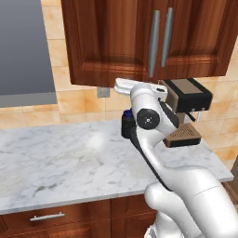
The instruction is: Close all open cabinet doors.
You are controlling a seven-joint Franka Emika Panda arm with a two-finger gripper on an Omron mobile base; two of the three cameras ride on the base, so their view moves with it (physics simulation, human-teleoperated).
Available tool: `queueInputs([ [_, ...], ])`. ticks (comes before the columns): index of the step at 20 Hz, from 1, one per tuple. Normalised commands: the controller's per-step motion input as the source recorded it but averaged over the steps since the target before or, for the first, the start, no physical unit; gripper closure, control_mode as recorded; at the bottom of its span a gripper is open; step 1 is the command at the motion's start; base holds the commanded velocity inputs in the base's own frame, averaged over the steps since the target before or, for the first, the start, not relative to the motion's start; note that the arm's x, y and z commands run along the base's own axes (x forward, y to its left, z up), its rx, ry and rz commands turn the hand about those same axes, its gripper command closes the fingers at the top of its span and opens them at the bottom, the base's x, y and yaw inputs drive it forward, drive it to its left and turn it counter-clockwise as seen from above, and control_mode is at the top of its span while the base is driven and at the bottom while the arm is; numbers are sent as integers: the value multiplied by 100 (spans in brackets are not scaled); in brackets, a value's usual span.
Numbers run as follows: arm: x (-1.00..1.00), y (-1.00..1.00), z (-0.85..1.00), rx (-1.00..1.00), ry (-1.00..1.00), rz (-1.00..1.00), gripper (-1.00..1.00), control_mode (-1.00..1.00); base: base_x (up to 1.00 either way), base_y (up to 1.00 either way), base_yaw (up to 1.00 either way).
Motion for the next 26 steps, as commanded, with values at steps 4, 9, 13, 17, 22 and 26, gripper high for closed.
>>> queueInputs([
  [4, 42, -11, 0, 0, 0, 23, -100, -100, 0, 0, 0],
  [9, 41, 0, 0, 0, 0, 12, -100, -100, 0, 0, 0],
  [13, 40, 0, 0, 0, 0, 4, -100, -100, 0, 0, 0],
  [17, 37, 0, 4, 0, 0, 1, -100, -100, 0, 0, 0],
  [22, 30, 0, 5, 0, 1, 0, -100, -100, 0, 0, 0],
  [26, 26, 0, 1, 0, 1, 0, -100, -100, 0, 0, 0],
])
